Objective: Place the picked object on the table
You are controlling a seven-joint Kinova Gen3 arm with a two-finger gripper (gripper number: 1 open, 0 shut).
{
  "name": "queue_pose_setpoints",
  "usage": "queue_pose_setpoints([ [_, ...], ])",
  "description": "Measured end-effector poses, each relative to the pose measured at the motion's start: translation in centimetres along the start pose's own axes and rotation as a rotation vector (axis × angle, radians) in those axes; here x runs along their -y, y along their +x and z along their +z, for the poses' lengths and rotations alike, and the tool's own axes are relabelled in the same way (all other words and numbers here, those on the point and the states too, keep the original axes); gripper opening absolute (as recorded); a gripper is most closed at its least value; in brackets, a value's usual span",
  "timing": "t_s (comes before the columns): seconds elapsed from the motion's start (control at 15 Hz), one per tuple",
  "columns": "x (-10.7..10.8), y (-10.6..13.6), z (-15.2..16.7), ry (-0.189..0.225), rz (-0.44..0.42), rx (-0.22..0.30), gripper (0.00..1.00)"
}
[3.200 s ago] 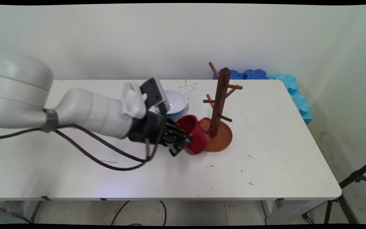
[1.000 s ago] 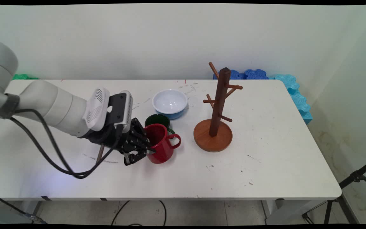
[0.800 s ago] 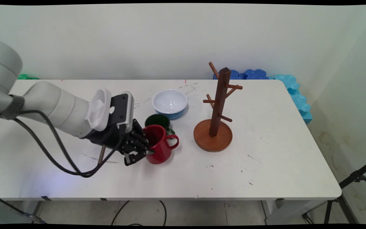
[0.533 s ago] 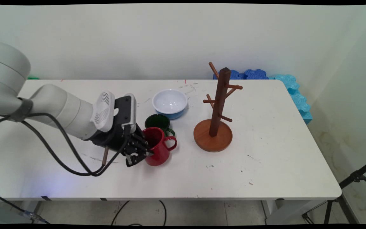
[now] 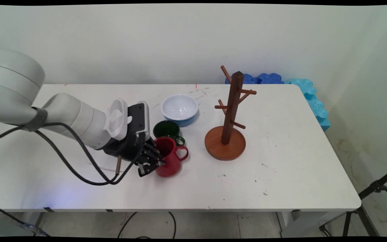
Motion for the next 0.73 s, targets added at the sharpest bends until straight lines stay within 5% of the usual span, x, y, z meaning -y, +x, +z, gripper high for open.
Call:
queue_pose_setpoints([
  [0.07,0.01,0.03,0.12,0.0,-0.002,-0.001,0.0],
  [0.13,0.02,0.08,0.29,0.0,-0.005,-0.002,1.0],
  [0.73,-0.22,0.34,0.91,-0.017,-0.006,-0.014,1.0],
])
